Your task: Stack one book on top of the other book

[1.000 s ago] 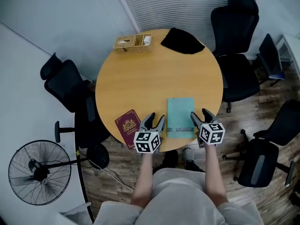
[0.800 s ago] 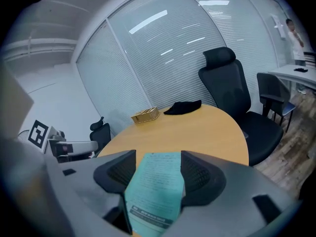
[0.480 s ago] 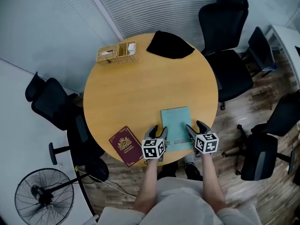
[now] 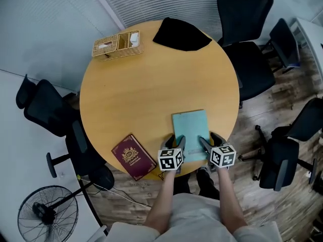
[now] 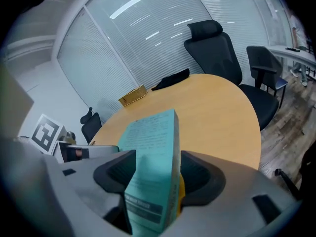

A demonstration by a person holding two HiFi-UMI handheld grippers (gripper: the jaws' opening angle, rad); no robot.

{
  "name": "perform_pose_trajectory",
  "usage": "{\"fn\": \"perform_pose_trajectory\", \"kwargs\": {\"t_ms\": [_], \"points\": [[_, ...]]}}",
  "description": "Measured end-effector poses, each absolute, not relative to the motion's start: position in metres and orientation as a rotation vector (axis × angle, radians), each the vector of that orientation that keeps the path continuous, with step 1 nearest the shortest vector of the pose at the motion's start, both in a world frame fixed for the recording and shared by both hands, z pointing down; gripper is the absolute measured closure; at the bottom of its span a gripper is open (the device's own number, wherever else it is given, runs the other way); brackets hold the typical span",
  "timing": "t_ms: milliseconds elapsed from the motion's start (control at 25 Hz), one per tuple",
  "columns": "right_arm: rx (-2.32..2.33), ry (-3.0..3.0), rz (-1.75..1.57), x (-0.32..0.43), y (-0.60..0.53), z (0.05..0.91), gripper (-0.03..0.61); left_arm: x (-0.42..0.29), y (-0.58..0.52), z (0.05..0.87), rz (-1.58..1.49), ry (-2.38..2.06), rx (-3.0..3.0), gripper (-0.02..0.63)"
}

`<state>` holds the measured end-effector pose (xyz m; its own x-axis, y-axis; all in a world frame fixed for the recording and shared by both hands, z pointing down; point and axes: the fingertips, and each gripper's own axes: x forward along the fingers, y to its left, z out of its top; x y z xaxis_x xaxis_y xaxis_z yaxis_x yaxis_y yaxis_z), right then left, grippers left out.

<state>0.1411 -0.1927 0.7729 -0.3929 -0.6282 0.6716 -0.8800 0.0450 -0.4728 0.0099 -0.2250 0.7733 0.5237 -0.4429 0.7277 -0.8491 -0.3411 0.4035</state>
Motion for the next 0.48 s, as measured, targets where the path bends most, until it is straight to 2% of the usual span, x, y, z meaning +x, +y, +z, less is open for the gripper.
{"fn": "perform_pose_trajectory", "kwargs": {"t_ms": [480], "points": [[1.505, -2.038, 1.379, 0.134, -0.183, 0.793, 0.301, 0.015, -0.215, 0.784, 0.567, -1.084, 1.880, 0.390]]}}
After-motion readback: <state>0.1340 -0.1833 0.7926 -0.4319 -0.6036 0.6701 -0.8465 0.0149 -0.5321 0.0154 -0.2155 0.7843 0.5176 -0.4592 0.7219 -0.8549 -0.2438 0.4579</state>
